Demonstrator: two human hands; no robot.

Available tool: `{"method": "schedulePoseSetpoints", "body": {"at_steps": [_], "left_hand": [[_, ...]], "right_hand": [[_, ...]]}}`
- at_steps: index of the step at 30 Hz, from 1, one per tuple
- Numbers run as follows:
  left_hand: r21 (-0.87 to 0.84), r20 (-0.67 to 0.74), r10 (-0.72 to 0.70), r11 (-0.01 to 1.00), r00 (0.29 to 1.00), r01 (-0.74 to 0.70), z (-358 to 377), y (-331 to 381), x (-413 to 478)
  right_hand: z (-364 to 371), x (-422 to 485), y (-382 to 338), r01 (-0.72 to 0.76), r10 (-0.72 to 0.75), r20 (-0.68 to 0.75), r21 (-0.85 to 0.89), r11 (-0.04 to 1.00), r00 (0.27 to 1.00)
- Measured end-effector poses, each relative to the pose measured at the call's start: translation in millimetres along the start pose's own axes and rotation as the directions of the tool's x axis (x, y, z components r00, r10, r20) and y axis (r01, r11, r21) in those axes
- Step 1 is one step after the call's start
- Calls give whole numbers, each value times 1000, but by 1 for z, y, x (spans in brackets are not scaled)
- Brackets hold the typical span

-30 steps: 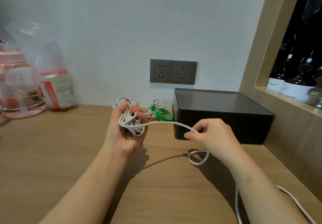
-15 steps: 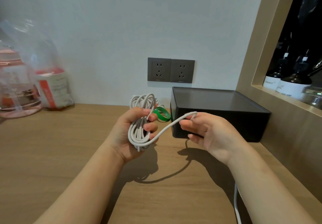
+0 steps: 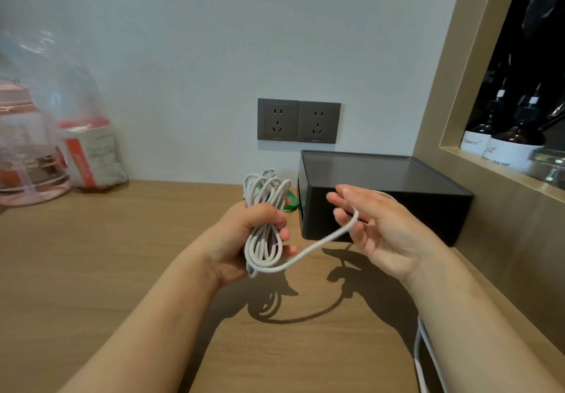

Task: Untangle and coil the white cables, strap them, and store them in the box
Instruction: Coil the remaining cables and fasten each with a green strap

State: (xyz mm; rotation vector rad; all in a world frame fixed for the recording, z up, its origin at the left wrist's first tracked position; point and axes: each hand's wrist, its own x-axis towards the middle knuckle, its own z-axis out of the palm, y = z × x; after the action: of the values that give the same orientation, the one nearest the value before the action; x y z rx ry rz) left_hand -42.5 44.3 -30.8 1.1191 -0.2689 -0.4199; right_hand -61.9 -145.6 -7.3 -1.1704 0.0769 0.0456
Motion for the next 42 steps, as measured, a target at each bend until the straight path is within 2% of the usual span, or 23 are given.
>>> {"method": "schedulePoseSetpoints", "body": {"at_steps": [3,5,9,12,14,17,20,24,27,31,34,36,38,40,41,42], "left_hand": [[-50,-55,48,997,997,-51,-3,2,1],[-35,-102,118,992,988,-122,-3,2,4],[9,-112,200,980,973,-201,-1,-1,6],[119,-87,191,976,978,-180,3,-3,4],[198,-70,151,971,986,-134,6,-6,4],[286,-44,72,956,996,-56,10,-10,4],[340,-18,-4,940,1000,10,11,-11,4],[295,33,-76,953,997,63,10,-10,2],[249,88,-121,964,989,96,9,-10,1],[151,93,-130,982,987,115,13,-11,1],[193,163,-133,976,978,100,13,-9,0],[245,137,-120,966,983,84,13,-8,0],[349,71,-73,936,995,43,13,-8,1],[465,7,0,885,1000,-4,13,-9,1],[514,-27,48,857,998,-27,12,-10,2],[569,-66,111,820,992,-54,11,-10,3]], "right_hand": [[-4,-2,-6,-42,22,74,288,957,997],[-4,-1,-5,-47,22,78,331,943,997],[-1,4,4,6,-7,5,176,984,1000],[5,5,10,159,-160,-31,-41,986,987],[10,4,13,245,-249,-26,-101,964,968],[16,1,13,312,-313,-5,-84,946,950],[17,0,11,326,-326,-5,26,945,945],[17,1,11,310,-312,-5,128,942,950],[17,2,14,301,-303,8,107,948,953],[17,3,17,321,-322,4,78,944,947],[15,5,17,362,-364,8,88,928,931],[14,6,17,371,-373,16,72,926,928],[13,6,16,392,-392,17,1,920,920],[11,7,16,449,-452,29,-189,873,892],[9,8,18,478,-495,43,-341,809,868],[7,8,19,488,-537,63,-518,703,841]]}}
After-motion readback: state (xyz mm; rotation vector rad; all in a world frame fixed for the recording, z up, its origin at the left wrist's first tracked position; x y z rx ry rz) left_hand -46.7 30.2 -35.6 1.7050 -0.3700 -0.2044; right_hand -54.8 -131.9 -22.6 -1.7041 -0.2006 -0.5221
